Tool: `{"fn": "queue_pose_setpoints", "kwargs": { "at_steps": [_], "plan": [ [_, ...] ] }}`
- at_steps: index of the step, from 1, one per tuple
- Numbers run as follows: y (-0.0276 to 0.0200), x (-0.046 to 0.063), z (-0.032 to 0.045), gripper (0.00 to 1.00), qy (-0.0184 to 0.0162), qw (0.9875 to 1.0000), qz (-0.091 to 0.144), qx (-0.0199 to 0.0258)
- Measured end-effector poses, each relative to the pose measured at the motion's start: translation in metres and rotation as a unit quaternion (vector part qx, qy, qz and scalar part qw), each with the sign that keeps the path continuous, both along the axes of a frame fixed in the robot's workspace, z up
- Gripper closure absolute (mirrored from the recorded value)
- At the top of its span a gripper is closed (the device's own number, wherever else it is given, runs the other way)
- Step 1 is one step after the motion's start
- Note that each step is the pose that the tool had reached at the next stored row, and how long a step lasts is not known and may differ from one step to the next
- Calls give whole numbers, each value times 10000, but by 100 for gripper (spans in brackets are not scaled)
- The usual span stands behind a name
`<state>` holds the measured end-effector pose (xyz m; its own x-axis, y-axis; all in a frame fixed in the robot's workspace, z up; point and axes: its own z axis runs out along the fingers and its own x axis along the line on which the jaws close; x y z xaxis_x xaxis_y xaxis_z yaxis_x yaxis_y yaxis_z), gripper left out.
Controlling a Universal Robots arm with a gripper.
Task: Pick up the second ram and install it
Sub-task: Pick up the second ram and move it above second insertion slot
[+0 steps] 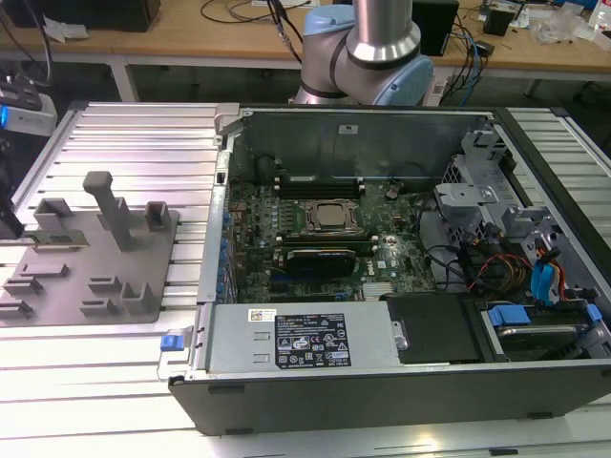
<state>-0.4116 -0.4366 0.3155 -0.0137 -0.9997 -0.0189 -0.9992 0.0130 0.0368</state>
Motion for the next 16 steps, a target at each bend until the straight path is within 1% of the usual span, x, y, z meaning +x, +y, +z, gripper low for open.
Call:
{"fn": "queue_pose_setpoints", "kwargs": {
  "at_steps": [1,2,3,4,5,8,10,11,12,14,15,16],
  "plan": [
    [0,0,49,91,0,10000,0,-1],
    [0,0,71,91,0,10000,0,0],
    [0,0,120,91,0,10000,0,0],
    [0,0,186,91,0,10000,0,0],
    [0,0,231,91,0,10000,0,0],
    [0,0,400,91,0,10000,0,0],
    [0,2,524,91,0,10000,0,0],
    [0,2,562,91,0,10000,0,0],
    [1,2,631,91,0,10000,0,0],
    [1,2,679,91,0,10000,0,0],
    [2,3,742,91,0,10000,0,0],
    [2,4,773,91,0,10000,0,0]
  ]
}}
